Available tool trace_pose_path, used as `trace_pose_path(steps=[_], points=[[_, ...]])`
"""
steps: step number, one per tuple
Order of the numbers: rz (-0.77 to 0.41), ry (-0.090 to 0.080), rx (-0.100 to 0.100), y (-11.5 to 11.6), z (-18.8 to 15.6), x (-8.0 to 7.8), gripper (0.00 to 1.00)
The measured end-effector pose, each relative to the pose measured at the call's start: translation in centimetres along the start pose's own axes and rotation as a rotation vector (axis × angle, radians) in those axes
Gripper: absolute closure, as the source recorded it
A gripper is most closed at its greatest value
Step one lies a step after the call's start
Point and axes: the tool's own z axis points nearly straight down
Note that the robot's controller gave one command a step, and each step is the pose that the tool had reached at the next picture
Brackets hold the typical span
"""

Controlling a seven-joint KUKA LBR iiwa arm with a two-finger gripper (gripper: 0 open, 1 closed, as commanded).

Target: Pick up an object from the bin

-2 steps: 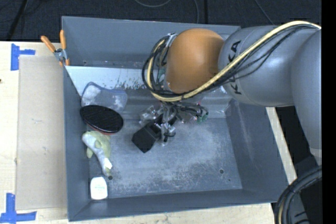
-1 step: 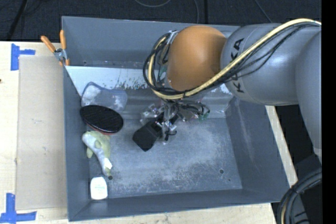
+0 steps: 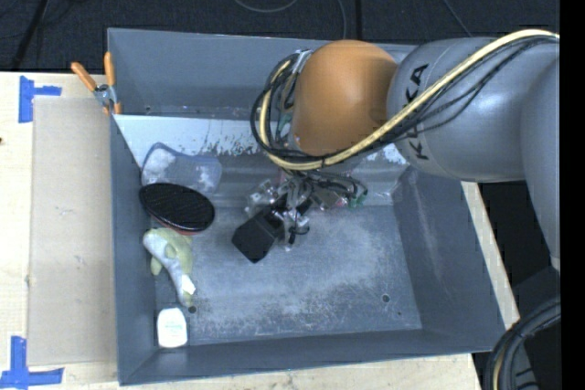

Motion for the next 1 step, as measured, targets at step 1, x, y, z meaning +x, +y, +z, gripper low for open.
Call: trace_pose_path(steps=[1], points=[[0.001, 0.003, -0.001, 0.07, -1.49, 0.09, 1.0]])
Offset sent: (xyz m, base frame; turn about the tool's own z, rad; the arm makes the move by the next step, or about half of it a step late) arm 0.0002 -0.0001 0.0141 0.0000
